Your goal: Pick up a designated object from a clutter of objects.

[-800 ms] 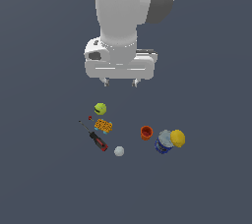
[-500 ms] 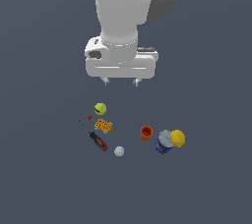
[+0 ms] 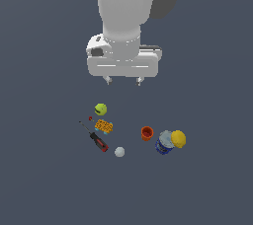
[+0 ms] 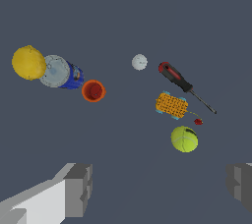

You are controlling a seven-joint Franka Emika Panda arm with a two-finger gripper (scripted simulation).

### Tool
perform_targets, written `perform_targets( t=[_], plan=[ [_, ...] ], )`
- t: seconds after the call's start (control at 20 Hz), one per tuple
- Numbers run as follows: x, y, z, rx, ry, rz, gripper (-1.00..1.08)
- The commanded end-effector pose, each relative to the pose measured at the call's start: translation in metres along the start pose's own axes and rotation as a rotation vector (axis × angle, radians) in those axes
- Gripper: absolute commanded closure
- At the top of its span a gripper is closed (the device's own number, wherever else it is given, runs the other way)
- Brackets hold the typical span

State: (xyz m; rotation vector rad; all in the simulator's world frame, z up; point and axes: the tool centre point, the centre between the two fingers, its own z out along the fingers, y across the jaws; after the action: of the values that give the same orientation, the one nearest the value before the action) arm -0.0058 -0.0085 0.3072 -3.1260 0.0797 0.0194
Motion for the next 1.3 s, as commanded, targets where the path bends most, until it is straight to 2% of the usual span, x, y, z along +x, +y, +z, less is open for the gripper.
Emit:
perform_targets(
  t=[0.0,0.3,0.55,0.95,1.25],
  plan=[
    [0.003,-0.003,0.002,-0.002,0.0,-0.013,-0.92],
    [0.02,-0.021,0.011,-0.014,0.0,-0.091,-0.92],
    [0.042,-0.049,0.026,-0.026,0.0,-0.2,-0.92],
    [0.084,-0.118,0.068,-0.036,0.001,-0.446,-0.92],
    [0.103,-0.167,0.1,-0.031,0.003,-0.603,-0.92]
  ],
)
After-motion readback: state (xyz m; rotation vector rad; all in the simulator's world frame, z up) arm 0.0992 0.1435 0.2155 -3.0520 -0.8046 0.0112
